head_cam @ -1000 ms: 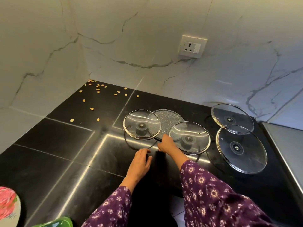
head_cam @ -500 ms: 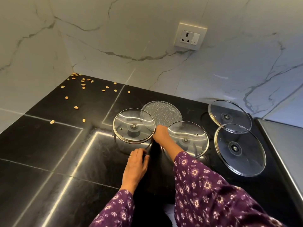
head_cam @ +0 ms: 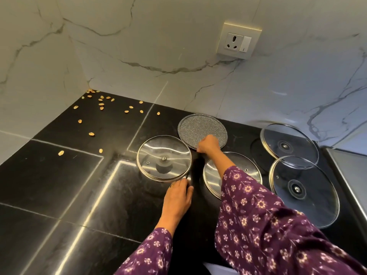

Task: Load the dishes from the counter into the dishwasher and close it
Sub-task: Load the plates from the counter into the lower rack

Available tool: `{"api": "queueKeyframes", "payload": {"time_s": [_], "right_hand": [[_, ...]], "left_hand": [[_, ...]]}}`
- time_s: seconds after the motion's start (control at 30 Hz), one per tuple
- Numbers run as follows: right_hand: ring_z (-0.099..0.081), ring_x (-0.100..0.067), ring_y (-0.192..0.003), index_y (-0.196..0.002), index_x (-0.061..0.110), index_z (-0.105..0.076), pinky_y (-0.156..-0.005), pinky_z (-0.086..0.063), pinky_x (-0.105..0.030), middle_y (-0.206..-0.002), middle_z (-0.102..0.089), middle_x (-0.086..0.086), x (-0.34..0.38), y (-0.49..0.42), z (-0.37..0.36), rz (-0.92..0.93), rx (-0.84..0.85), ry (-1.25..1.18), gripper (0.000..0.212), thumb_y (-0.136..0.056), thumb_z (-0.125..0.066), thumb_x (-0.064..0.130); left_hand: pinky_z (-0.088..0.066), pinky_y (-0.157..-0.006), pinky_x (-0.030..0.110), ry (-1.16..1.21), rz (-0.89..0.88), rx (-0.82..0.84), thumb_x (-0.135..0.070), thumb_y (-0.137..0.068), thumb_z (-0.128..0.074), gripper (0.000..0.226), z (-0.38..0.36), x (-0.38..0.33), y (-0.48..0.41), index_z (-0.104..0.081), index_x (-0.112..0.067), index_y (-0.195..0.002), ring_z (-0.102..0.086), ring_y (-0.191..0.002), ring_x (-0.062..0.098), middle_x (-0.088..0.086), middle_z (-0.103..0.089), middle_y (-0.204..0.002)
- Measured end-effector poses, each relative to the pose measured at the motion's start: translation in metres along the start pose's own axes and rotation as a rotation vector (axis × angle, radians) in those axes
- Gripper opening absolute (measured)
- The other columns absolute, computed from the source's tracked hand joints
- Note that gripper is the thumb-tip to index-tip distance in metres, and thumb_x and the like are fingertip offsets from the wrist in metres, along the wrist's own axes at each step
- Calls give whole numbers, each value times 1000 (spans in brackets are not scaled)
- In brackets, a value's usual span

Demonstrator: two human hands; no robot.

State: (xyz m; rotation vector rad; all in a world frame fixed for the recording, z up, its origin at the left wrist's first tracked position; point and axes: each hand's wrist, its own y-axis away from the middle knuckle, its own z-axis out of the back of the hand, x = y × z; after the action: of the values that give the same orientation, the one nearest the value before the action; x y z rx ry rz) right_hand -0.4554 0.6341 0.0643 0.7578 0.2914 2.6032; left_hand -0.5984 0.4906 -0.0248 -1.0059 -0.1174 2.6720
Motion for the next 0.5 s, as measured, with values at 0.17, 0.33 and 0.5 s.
{"api": "queueKeyframes", "payload": {"time_s": [0.17,0.33,0.5], "right_hand": [[-60,-31,-98,-104,-4,-61,-68,-44,-30,-108,-62,-16,-31,-41,31,-95,-201,-67,26,-88,-56,15],[-59,-31,-108,-117,-2,-57,-72,-42,-30,-118,-61,-17,-46,-61,36,-142,-137,59,35,-90,-59,21],[-58,-33,-110,-115,-5,-58,-83,-49,-36,-119,-59,-21,-50,-67,23,-183,-205,37,26,-90,-49,-2]], "left_hand": [[-44,-67,30,-30,-31,-27,-36,-94,-44,17,-10,5,-10,-46,-21,-84,-53,-74,14,-7,-56,-80],[-44,-62,30,-49,-36,-32,-38,-93,-44,19,-10,4,-11,-47,-21,-84,-53,-71,14,-7,-56,-78],[-45,-63,30,-55,-24,-25,-39,-93,-45,20,-10,2,-11,-47,-22,-84,-53,-71,13,-8,-56,-79]]}}
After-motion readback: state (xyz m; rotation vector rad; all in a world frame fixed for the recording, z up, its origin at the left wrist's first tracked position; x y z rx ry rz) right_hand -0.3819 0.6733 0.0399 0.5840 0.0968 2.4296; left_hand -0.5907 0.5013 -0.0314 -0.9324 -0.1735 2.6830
